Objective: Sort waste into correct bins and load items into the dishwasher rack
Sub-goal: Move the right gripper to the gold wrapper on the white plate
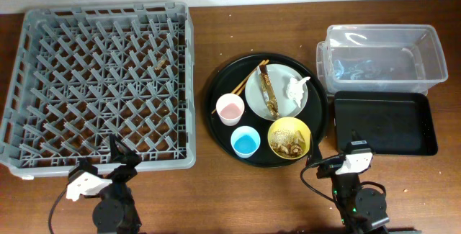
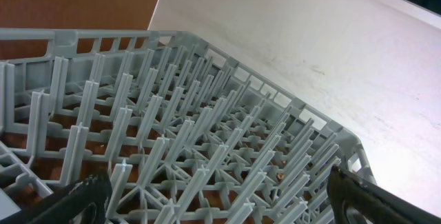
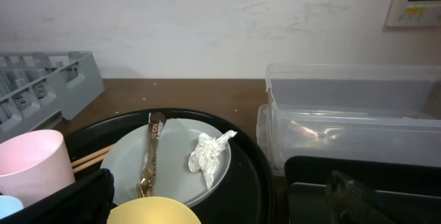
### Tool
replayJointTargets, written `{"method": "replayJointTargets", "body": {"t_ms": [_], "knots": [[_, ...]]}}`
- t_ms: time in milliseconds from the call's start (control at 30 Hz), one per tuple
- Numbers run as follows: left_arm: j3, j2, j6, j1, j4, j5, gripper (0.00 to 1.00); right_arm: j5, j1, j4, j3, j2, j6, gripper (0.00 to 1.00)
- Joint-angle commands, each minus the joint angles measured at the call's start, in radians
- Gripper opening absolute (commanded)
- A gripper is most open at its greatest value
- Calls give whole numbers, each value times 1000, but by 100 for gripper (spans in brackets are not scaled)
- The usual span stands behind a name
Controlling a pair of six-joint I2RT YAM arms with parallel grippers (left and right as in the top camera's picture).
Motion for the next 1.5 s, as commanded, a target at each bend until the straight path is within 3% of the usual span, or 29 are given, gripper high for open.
{"method": "replayJointTargets", "body": {"t_ms": [0, 433, 600, 800, 1033, 1100, 1167, 1300, 1467], "knots": [[-10, -8, -1, -13, 4, 4, 99, 4, -4, -5, -7, -3, -158, 98], [-10, -8, -1, -13, 4, 4, 99, 4, -4, -5, -7, -3, -158, 98], [-9, -8, -2, -13, 85, 4, 99, -3, -4, -6, -8, -3, -158, 98], [-9, -8, -2, -13, 149, 169, 99, -35, -4, 35, -7, -2, -140, 98], [-9, -8, -2, -13, 130, 238, 99, -98, -4, 78, -7, -2, -138, 98], [-9, -8, -2, -14, 164, 267, 99, -143, -4, 80, 0, -2, -72, 98], [-9, -6, -1, -15, 246, 307, 99, -170, -4, 57, 40, 9, 28, 99], [47, 68, 68, -15, 266, 505, 99, -192, -4, -43, 238, 128, 34, 98], [348, 354, 85, -15, 94, 553, 99, -237, -4, -409, 705, 554, 34, 98]]}}
